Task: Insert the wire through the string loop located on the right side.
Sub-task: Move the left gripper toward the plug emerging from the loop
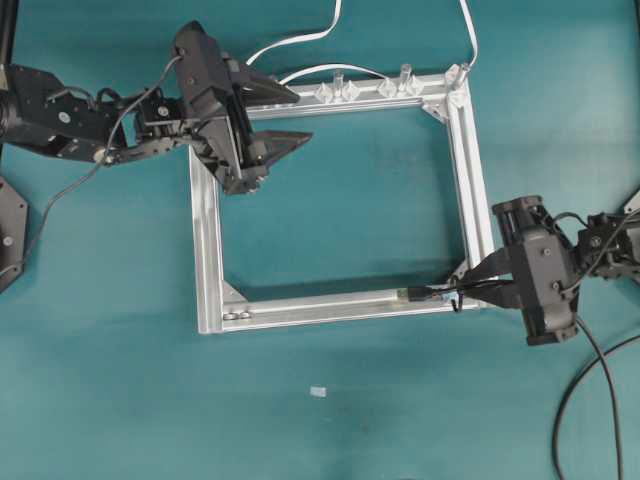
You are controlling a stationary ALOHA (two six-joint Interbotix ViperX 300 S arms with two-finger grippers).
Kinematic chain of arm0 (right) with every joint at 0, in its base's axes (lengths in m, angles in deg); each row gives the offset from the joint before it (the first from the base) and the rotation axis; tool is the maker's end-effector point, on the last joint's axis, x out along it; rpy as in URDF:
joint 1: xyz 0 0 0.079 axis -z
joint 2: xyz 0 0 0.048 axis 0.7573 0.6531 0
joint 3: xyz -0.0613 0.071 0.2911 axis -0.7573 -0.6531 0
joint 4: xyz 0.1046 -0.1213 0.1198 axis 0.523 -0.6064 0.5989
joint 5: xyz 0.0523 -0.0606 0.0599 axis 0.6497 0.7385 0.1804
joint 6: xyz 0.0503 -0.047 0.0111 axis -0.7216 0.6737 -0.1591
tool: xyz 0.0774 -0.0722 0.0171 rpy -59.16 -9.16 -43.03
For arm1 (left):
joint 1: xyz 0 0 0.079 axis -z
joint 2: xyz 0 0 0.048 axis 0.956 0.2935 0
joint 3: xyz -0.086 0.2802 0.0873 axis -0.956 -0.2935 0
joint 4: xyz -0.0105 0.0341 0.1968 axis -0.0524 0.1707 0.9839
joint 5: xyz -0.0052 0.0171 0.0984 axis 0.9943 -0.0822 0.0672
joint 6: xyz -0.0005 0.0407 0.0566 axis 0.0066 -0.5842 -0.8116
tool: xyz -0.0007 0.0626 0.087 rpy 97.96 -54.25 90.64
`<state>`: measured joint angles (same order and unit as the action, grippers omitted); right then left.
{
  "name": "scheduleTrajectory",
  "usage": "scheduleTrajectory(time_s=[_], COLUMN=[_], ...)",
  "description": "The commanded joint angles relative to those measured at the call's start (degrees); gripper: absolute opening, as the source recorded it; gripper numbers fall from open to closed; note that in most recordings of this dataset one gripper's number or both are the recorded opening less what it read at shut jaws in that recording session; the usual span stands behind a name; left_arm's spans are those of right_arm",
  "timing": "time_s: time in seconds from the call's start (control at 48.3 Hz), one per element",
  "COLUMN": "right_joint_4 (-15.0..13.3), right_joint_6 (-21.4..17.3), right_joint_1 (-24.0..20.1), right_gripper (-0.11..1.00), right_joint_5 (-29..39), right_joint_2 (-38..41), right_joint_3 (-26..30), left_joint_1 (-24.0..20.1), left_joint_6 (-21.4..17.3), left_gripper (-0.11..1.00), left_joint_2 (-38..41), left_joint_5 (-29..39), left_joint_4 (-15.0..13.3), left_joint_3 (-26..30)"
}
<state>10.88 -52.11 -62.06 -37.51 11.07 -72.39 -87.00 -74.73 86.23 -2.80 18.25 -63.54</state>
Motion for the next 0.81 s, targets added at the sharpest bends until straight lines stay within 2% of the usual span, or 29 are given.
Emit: scheduleTrajectory(time_s=[0.0, 0.186, 0.477, 0.787], right_joint_4=[-0.18, -0.18, -0.09, -0.09], right_joint_6=[0.0, 0.0, 0.0, -0.09], right_joint_1=[0.09, 0.09, 0.09, 0.09], right_gripper=[0.06, 0.06, 0.06, 0.06], right_joint_5=[-0.53, -0.53, -0.53, -0.62], right_joint_2=[-0.26, -0.26, -0.26, -0.26], right_joint_3=[0.79, 0.7, 0.7, 0.7], left_joint_1=[1.76, 6.24, 12.48, 19.34], left_joint_6=[0.44, 1.05, 6.42, 6.86], left_gripper=[0.72, 0.72, 0.72, 0.72], left_joint_2=[-0.97, -0.88, -0.88, 0.35], left_joint_5=[-0.26, 0.79, 7.47, 15.03], left_joint_4=[0.18, 0.18, 0.18, 0.09], left_joint_3=[1.41, 1.67, 2.9, 5.27])
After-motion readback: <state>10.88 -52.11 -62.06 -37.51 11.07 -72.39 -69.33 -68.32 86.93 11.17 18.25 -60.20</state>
